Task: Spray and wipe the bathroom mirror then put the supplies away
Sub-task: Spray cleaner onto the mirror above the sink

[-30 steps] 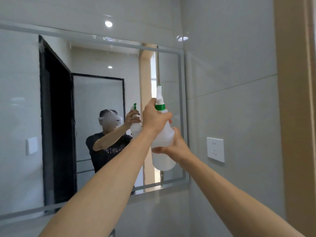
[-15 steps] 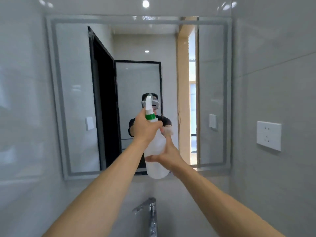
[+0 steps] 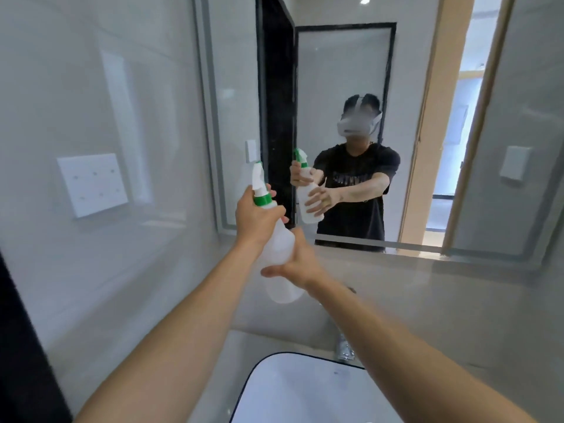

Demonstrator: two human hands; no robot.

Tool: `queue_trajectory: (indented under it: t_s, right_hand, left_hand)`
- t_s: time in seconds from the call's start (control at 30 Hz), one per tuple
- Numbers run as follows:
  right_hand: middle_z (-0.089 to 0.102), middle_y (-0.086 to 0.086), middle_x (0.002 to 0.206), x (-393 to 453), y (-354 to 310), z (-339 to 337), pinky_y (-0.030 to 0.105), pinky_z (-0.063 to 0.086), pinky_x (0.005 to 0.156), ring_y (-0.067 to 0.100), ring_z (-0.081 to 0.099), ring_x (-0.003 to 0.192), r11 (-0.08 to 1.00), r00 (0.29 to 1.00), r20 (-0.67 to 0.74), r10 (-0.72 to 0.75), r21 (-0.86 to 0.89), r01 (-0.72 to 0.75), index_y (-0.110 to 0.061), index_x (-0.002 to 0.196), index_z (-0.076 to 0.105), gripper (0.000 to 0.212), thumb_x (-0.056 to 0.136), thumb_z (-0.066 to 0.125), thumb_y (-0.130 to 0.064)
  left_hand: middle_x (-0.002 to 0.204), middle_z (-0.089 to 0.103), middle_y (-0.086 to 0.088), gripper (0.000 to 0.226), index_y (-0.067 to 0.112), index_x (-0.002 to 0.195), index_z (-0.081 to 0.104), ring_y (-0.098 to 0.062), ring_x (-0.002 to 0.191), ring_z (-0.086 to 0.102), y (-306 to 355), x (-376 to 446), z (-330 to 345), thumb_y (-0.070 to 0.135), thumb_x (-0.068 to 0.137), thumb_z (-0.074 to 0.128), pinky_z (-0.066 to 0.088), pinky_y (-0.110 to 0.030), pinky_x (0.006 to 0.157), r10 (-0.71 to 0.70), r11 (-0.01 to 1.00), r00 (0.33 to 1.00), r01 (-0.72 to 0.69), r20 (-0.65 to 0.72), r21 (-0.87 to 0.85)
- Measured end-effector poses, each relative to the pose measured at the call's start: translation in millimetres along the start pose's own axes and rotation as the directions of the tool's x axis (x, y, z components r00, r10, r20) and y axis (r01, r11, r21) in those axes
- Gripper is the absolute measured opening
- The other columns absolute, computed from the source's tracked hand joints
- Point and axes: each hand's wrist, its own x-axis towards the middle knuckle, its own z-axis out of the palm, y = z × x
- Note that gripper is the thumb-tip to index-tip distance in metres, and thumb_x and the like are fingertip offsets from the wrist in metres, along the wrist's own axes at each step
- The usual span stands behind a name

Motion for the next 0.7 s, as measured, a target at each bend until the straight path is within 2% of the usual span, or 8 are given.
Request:
queue_trajectory:
  t_s: [0.1, 0.17, 0.27, 0.37, 0.5, 0.6, 0.7]
  right_hand:
    - [0.056, -0.004, 0.110, 0, 5, 27, 0.039, 0.051, 0.087, 0.023, 0.057, 0.108, 1.000, 0.998, 0.053, 0.023, 0.010, -0.023, -0.021, 0.131, 0.035, 0.087, 0.064, 0.091, -0.018]
    - [0.057, 0.000, 0.113, 0, 9, 43, 0.042, 0.052, 0.088, 0.024, 0.057, 0.108, 0.999, 0.996, 0.086, 0.039, 0.008, -0.040, -0.021, 0.129, 0.035, 0.086, 0.064, 0.091, -0.018]
    - [0.058, 0.002, 0.113, -3, 15, 63, 0.045, 0.052, 0.088, 0.026, 0.057, 0.107, 0.998, 0.990, 0.124, 0.061, 0.001, -0.061, -0.020, 0.124, 0.035, 0.081, 0.065, 0.090, -0.019]
    - [0.057, 0.001, 0.111, -7, 22, 79, 0.038, 0.048, 0.078, 0.025, 0.057, 0.103, 0.996, 0.986, 0.146, 0.085, 0.005, -0.086, -0.021, 0.122, 0.035, 0.079, 0.066, 0.089, -0.020]
    - [0.059, 0.002, 0.112, -12, 33, 94, 0.037, 0.051, 0.073, 0.025, 0.059, 0.100, 0.992, 0.975, 0.189, 0.120, 0.005, -0.123, -0.020, 0.123, 0.034, 0.079, 0.066, 0.089, -0.021]
    - [0.059, 0.002, 0.111, -17, 45, 103, 0.037, 0.051, 0.074, 0.025, 0.059, 0.100, 0.988, 0.969, 0.197, 0.150, 0.002, -0.154, -0.022, 0.122, 0.034, 0.079, 0.065, 0.089, -0.022]
    - [0.058, 0.000, 0.111, -25, 55, 107, 0.031, 0.048, 0.068, 0.023, 0.058, 0.100, 0.982, 0.962, 0.204, 0.181, 0.015, -0.188, -0.023, 0.121, 0.034, 0.079, 0.065, 0.089, -0.023]
  left_hand:
    - [0.107, 0.066, 0.002, 0.048, 0.017, 0.110, 0.063, -0.035, 0.082, 0.068, -13, -3, -24, -0.006, 0.068, 0.068, 0.058, -0.032, 0.061, -0.019, 1.000, 0.999, 0.019, -0.041, -0.011]
    - [0.108, 0.066, -0.002, 0.050, 0.011, 0.113, 0.063, -0.030, 0.079, 0.067, -22, -7, -38, -0.007, 0.067, 0.068, 0.058, -0.029, 0.058, -0.042, 0.999, 0.997, 0.042, -0.068, 0.003]
    - [0.103, 0.066, -0.003, 0.055, 0.013, 0.109, 0.063, -0.038, 0.086, 0.070, -37, -12, -57, 0.009, 0.054, 0.071, 0.062, -0.048, 0.070, -0.090, 0.995, 0.991, 0.093, -0.103, 0.027]
    - [0.095, 0.067, -0.003, 0.054, 0.020, 0.098, 0.063, -0.042, 0.083, 0.071, -55, -15, -70, 0.019, 0.044, 0.071, 0.059, -0.057, 0.074, -0.124, 0.990, 0.985, 0.131, -0.119, 0.055]
    - [0.085, 0.066, 0.001, 0.049, 0.017, 0.092, 0.063, -0.044, 0.078, 0.069, -72, -22, -80, 0.021, 0.043, 0.068, 0.058, -0.058, 0.070, -0.146, 0.985, 0.980, 0.156, -0.136, 0.072]
    - [0.087, 0.066, -0.003, 0.041, 0.013, 0.090, 0.061, -0.042, 0.073, 0.070, -86, -28, -82, 0.012, 0.050, 0.067, 0.059, -0.056, 0.069, -0.181, 0.978, 0.974, 0.193, -0.133, 0.082]
    - [0.078, 0.064, -0.003, 0.034, 0.012, 0.087, 0.060, -0.039, 0.064, 0.068, -99, -35, -80, 0.007, 0.054, 0.066, 0.061, -0.052, 0.067, -0.213, 0.973, 0.969, 0.222, -0.122, 0.068]
